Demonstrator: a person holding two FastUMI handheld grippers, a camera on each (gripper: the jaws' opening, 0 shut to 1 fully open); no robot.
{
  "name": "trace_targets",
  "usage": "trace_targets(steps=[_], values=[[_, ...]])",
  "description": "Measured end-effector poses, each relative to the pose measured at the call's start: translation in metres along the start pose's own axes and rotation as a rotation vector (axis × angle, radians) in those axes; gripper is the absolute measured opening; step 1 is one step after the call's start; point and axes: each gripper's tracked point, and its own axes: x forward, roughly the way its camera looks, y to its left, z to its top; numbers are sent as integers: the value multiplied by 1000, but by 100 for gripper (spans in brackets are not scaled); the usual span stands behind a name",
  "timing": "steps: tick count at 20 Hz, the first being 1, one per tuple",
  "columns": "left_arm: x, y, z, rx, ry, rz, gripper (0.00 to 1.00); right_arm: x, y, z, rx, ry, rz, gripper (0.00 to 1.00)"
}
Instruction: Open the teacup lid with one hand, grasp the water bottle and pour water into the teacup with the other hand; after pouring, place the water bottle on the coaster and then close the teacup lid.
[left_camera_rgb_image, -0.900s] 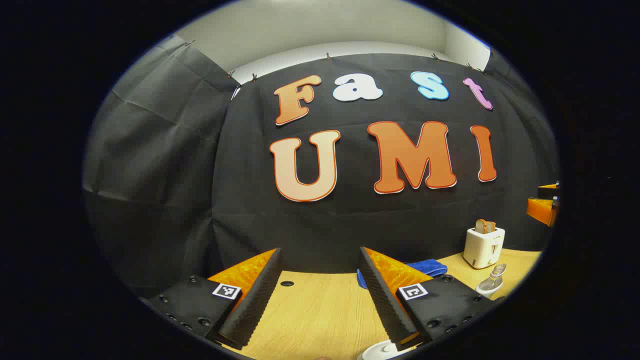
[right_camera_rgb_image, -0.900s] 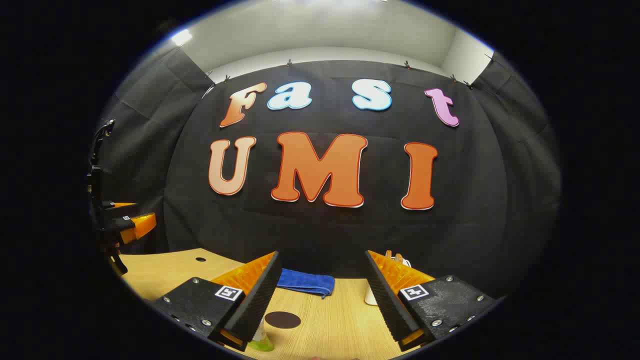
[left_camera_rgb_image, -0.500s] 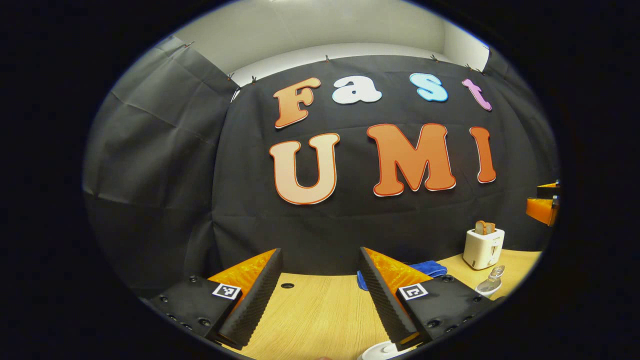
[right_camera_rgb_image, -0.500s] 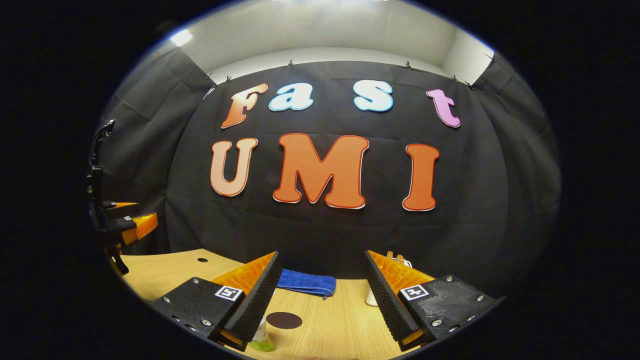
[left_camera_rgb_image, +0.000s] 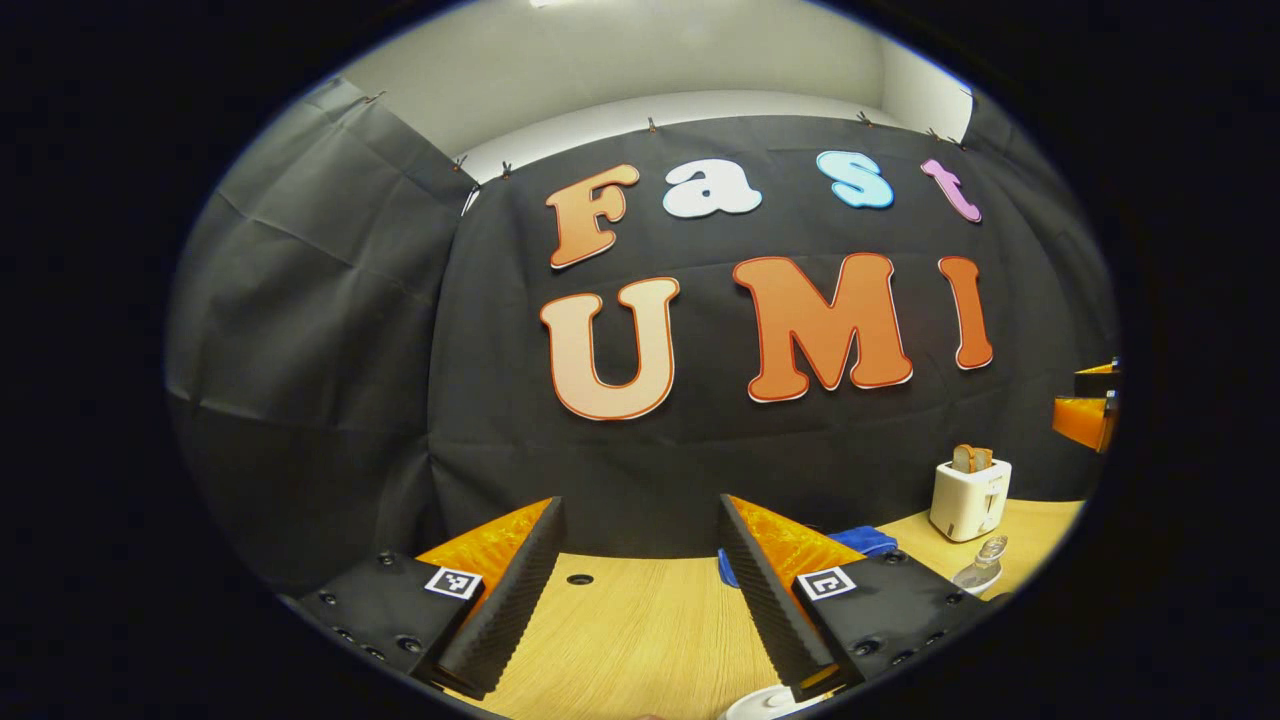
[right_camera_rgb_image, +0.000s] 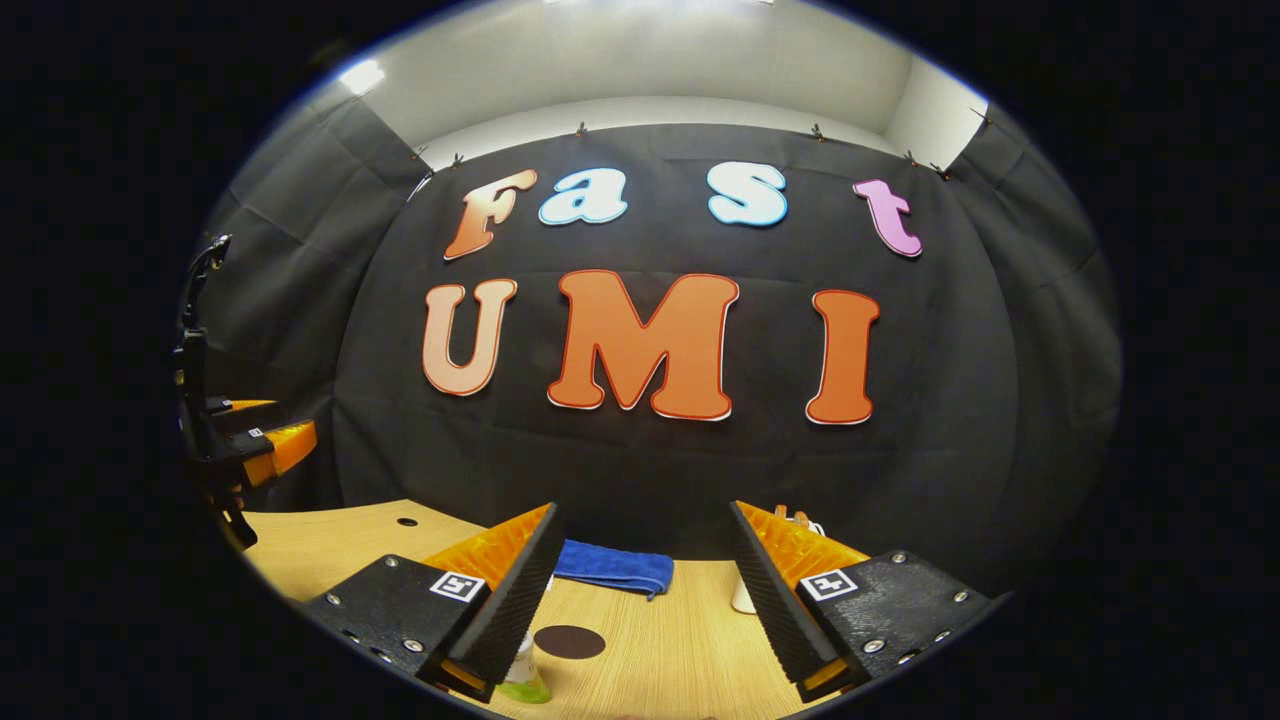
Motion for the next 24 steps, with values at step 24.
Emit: trace_targets(steps=[24], values=[[-31,-34,-74,-88,164,-133,99,-28,33,-42,44,67,142,99]])
